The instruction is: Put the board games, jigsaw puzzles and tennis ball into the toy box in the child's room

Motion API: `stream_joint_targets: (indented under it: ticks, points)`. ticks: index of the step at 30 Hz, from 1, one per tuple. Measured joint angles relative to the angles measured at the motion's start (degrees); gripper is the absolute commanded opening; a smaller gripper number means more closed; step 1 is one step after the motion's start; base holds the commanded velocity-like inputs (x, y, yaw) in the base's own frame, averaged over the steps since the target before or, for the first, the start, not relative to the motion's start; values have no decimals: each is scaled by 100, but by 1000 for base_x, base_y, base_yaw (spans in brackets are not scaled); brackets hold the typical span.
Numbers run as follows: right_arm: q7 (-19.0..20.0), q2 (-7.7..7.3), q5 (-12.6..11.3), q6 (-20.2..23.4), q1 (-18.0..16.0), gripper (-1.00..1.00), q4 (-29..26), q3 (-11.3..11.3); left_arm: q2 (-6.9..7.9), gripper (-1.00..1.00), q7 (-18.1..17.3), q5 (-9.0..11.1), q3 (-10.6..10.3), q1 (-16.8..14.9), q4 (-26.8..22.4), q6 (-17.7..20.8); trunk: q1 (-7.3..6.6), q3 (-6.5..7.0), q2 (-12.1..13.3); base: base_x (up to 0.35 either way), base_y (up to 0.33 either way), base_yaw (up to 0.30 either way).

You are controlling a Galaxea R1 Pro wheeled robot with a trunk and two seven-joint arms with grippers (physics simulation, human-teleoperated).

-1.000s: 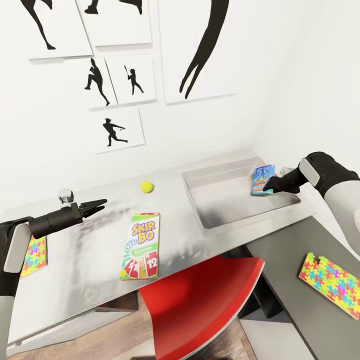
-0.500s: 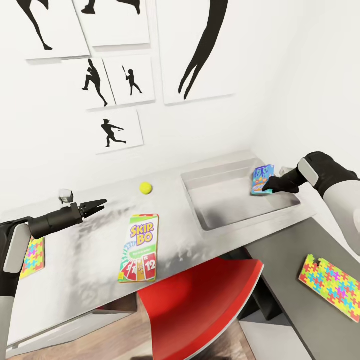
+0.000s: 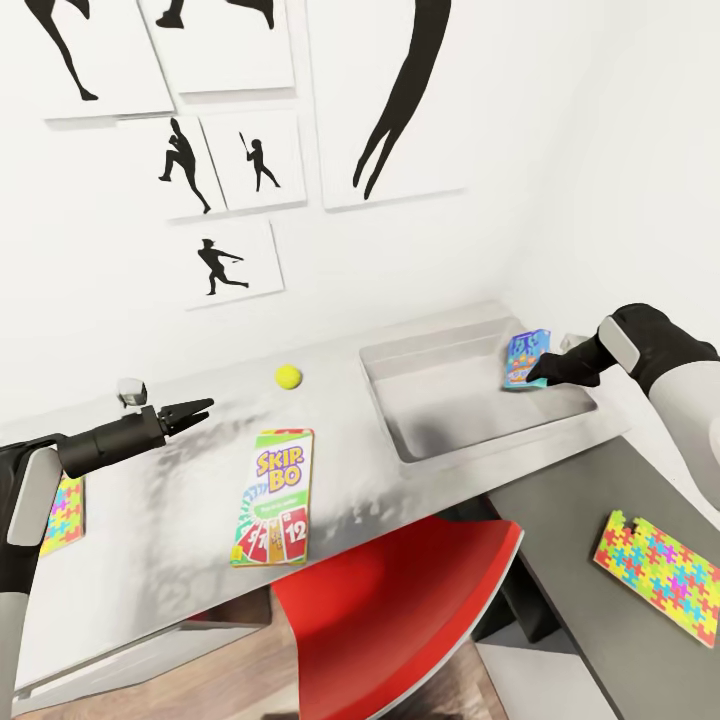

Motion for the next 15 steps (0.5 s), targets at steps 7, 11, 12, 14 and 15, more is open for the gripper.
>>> stream_joint_targets:
  ticks: [7,11,12,14,15]
  points:
    - [-1,-1,6,0,-1,-100,0,1,-5,100,0,4,-2,0,1,0,-1,0,0,74,-115,0]
    - [0,-3,1,0,0,-100,0,0,1,100,0,2,1,0,0,0,0,0,0,23,-35,0]
    - [0,-3,-1,0,0,-100,0,0,-1,100,0,3,2,0,0,0,0,0,0,7,-11,0]
    - [0,3,-5,0,0,-100,0,-1,-4,100,0,3,-1,0,0,0,0,0,0,7,-6,0]
    - [0,5,-4,0,0,-100,0,-1,-4,100,0,2,0,0,0,0,0,0,0,46,-4,0]
